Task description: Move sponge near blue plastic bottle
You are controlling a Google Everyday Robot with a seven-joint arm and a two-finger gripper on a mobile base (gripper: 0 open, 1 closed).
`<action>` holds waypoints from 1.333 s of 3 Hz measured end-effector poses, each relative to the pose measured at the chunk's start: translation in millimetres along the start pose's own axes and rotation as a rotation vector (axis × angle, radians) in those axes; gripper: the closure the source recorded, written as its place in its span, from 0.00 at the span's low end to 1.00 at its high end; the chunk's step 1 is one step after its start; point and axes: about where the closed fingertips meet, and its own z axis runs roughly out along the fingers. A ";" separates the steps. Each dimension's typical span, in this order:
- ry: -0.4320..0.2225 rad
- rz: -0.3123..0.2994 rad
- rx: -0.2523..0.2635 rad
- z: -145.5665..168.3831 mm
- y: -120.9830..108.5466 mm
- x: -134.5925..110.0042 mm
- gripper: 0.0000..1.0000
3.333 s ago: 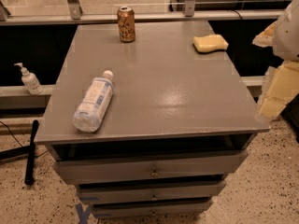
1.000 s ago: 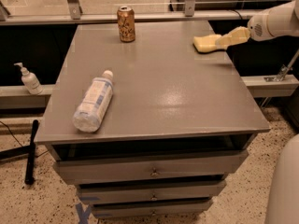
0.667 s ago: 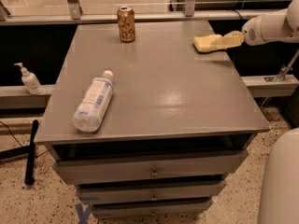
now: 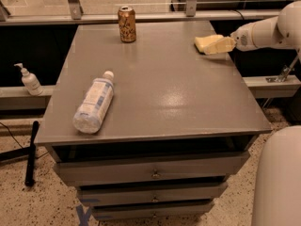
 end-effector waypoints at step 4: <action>-0.047 -0.148 -0.235 -30.8 87.0 -38.2 1.00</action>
Offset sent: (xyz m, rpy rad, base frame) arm -0.0206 0.0278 0.0262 0.0124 -0.0364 0.1383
